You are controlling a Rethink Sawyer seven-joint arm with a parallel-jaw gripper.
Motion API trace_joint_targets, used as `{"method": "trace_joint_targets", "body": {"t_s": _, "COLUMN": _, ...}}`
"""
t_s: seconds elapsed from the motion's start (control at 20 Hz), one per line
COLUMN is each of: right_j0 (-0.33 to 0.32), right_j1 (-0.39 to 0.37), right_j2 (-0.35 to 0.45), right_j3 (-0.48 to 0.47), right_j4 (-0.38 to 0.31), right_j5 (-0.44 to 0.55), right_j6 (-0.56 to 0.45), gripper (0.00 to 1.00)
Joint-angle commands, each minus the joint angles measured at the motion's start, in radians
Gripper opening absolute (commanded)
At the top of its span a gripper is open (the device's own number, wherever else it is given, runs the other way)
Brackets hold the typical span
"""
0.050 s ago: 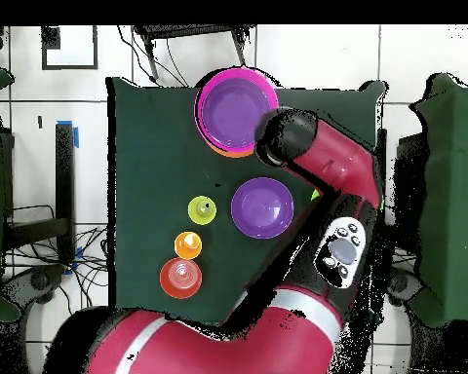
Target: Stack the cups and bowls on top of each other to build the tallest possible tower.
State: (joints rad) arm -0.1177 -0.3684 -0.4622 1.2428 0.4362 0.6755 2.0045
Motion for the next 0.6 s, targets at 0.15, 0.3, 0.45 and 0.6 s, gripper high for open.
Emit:
{"method": "trace_joint_targets", "body": {"t_s": 0.15, "right_j0": -0.103, "right_j1": -0.023, "right_j2": 0.292, "right_j3": 0.191, "right_j4": -0.184, "right_j5": -0.138, "right_j6": -0.266, "gripper": 1.00}}
{"method": "trace_joint_targets", "body": {"t_s": 0.3, "right_j0": -0.146, "right_j1": -0.025, "right_j2": 0.334, "right_j3": 0.200, "right_j4": -0.236, "right_j5": -0.162, "right_j6": -0.255, "gripper": 1.00}}
{"method": "trace_joint_targets", "body": {"t_s": 0.45, "right_j0": -0.175, "right_j1": -0.020, "right_j2": 0.360, "right_j3": 0.194, "right_j4": -0.290, "right_j5": -0.174, "right_j6": -0.235, "gripper": 1.00}}
{"method": "trace_joint_targets", "body": {"t_s": 0.6, "right_j0": -0.190, "right_j1": -0.019, "right_j2": 0.375, "right_j3": 0.179, "right_j4": -0.341, "right_j5": -0.159, "right_j6": -0.211, "gripper": 1.00}}
